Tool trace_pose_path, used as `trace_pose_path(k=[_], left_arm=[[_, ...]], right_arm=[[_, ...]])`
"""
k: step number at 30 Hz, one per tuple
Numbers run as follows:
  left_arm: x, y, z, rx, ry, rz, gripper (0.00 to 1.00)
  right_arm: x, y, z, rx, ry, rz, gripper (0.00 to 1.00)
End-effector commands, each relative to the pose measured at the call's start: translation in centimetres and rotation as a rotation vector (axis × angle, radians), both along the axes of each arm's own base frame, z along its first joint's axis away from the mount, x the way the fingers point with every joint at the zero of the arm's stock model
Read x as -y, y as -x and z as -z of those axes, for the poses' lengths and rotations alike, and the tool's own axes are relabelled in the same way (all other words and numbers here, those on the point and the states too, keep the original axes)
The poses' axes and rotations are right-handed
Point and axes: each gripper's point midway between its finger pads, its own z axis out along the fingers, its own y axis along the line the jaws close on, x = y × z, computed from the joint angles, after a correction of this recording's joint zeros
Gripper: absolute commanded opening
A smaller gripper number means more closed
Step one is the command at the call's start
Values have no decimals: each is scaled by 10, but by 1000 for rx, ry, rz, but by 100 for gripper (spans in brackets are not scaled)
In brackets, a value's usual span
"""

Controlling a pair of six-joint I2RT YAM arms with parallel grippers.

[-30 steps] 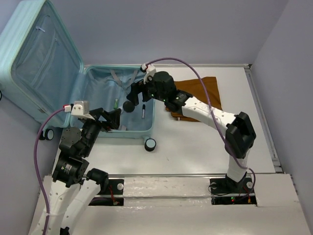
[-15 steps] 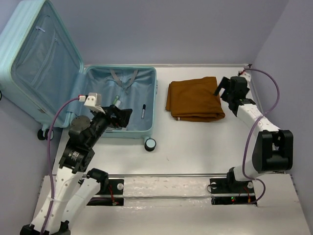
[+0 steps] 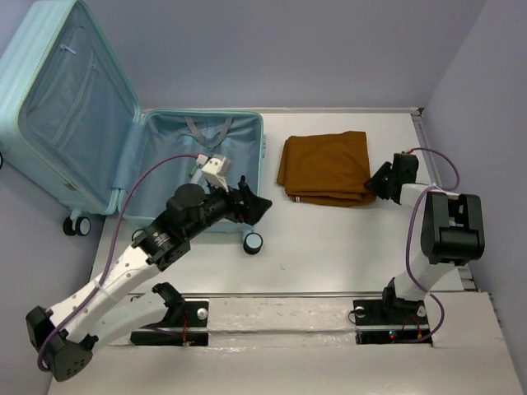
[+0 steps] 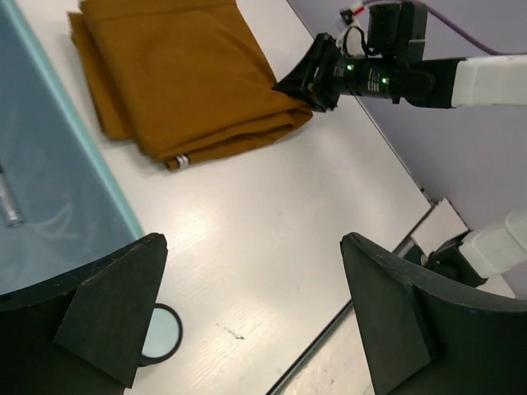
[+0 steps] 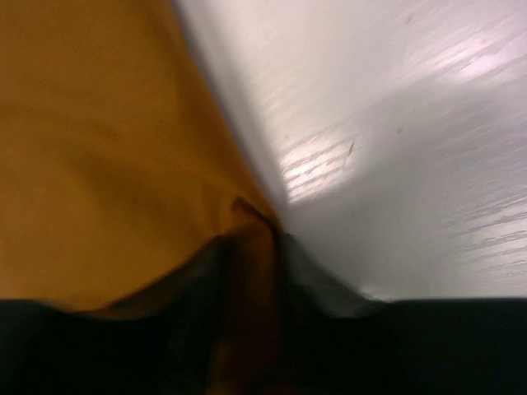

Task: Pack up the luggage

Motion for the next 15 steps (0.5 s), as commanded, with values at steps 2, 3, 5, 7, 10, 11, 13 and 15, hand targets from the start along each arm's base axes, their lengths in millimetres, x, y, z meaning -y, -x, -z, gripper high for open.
trace_pose_path(k=[2, 3, 5, 7, 10, 11, 13, 15], left_arm=[[51, -15, 23, -45, -5, -33, 99], [57, -19, 22, -45, -5, -39, 99], [73, -31, 38, -70, -50, -49, 99], [87, -49, 38, -64, -81, -67, 99], [106, -71, 20, -29, -93, -83, 99], [115, -81, 36, -40, -145, -84, 99], [131, -96, 20, -20, -160, -80, 99], [155, -115, 26, -15, -215, -59, 99]], right_arm=[[-40, 16, -7, 102, -201, -84, 24], [-37, 21, -4, 96, -192, -60, 19], [-29, 30, -11, 120, -158, -11, 13], [-5, 54, -12, 130, -92, 113, 10], [15, 90, -5, 130, -91, 231, 8], [26, 94, -22, 193, -89, 270, 8], [28, 111, -22, 189, -82, 288, 19], [31, 117, -34, 219, -61, 287, 74]])
